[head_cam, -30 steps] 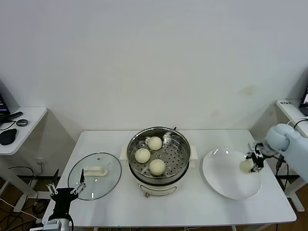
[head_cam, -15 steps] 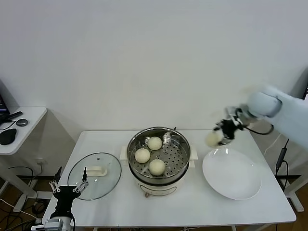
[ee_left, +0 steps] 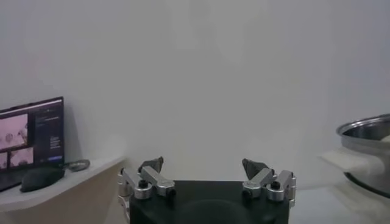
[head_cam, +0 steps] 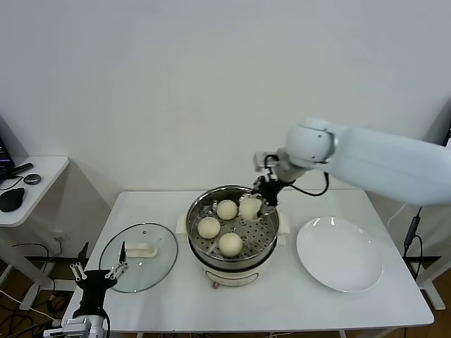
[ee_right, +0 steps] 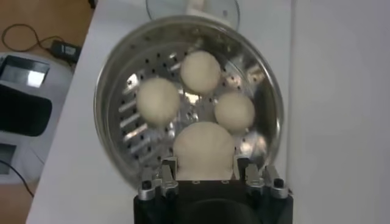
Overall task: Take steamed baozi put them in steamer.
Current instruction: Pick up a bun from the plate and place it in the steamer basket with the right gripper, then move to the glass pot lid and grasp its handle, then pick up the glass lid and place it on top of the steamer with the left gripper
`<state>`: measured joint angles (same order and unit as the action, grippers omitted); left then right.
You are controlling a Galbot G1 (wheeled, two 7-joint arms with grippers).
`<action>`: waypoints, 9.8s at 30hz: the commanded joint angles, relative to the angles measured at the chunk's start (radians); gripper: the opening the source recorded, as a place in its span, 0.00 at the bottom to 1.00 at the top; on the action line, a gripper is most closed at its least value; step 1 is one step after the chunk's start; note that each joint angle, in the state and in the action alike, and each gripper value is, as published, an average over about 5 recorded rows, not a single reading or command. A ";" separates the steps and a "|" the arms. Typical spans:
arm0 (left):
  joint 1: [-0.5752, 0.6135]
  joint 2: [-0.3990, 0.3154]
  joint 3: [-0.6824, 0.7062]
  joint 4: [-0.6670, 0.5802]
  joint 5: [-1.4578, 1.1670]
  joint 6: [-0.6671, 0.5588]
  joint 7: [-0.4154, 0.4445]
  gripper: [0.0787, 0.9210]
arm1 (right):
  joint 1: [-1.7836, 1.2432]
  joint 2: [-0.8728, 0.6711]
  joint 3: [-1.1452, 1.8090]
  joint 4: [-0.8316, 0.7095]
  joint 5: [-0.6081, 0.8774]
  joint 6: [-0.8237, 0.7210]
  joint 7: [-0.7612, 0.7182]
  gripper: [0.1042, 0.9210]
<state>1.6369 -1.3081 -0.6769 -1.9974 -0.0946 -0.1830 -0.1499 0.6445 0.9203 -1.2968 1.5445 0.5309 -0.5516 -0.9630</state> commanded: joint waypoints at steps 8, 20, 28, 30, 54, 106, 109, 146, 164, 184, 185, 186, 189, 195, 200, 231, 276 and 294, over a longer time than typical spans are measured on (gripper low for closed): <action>0.001 -0.002 -0.007 -0.009 -0.004 0.001 0.000 0.88 | -0.174 0.124 -0.025 -0.149 -0.151 -0.062 0.034 0.58; 0.004 0.004 -0.013 -0.011 -0.003 -0.001 0.000 0.88 | -0.213 0.144 0.024 -0.193 -0.167 -0.051 0.050 0.58; 0.005 0.002 -0.011 -0.013 -0.003 -0.001 0.000 0.88 | -0.201 0.118 0.056 -0.175 -0.162 -0.049 0.065 0.62; 0.004 0.003 -0.011 -0.013 -0.002 -0.001 0.001 0.88 | -0.191 0.100 0.070 -0.159 -0.158 -0.048 0.067 0.69; -0.001 0.002 0.002 0.000 0.005 -0.004 0.008 0.88 | -0.857 -0.740 0.757 0.536 -0.003 0.147 0.649 0.88; -0.099 0.242 0.027 0.380 1.256 -0.089 -0.121 0.88 | -2.326 0.604 2.247 0.511 -0.325 0.637 0.809 0.88; -0.186 0.259 0.052 0.438 1.266 -0.092 -0.104 0.88 | -2.333 0.610 2.242 0.516 -0.333 0.640 0.815 0.88; -0.511 0.260 0.165 0.701 1.336 -0.114 -0.035 0.88 | -2.380 0.642 2.209 0.558 -0.379 0.681 0.813 0.88; -0.534 0.240 0.172 0.743 1.322 -0.148 -0.023 0.53 | -2.390 0.650 2.194 0.574 -0.377 0.676 0.812 0.88; -0.155 0.353 0.042 0.142 1.134 0.191 -0.052 0.10 | -2.371 0.595 2.149 0.534 -0.409 0.691 0.788 0.88; -0.132 0.359 0.029 0.101 1.113 0.227 -0.026 0.10 | -2.371 0.590 2.147 0.531 -0.409 0.692 0.787 0.88; -0.112 0.365 0.015 0.062 1.086 0.265 0.004 0.10 | -2.372 0.586 2.145 0.528 -0.410 0.694 0.786 0.88; -0.082 0.380 -0.015 -0.038 1.034 0.343 0.077 0.10 | -2.373 0.575 2.137 0.520 -0.412 0.697 0.783 0.88; -0.115 0.431 -0.004 -0.212 0.959 0.463 0.193 0.10 | -2.369 0.569 2.122 0.501 -0.430 0.705 0.777 0.88; -0.235 0.504 0.142 -0.285 0.890 0.567 0.250 0.10 | -2.362 0.580 2.099 0.467 -0.490 0.726 0.785 0.88; -0.804 0.080 0.908 0.089 1.427 0.732 0.426 0.10 | -2.329 0.596 2.062 0.381 -0.600 0.752 0.860 0.88; -0.753 0.090 0.889 0.166 1.375 0.677 0.330 0.10 | -2.339 0.600 2.056 0.388 -0.598 0.760 0.851 0.88; -0.745 0.099 0.873 0.152 1.311 0.664 0.311 0.11 | -2.342 0.605 2.050 0.393 -0.605 0.755 0.847 0.88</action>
<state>0.8865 -1.2126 0.2040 -1.8324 1.2526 0.4855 0.1738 -1.6967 1.5239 0.7532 1.9338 -0.0736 0.2049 -0.1158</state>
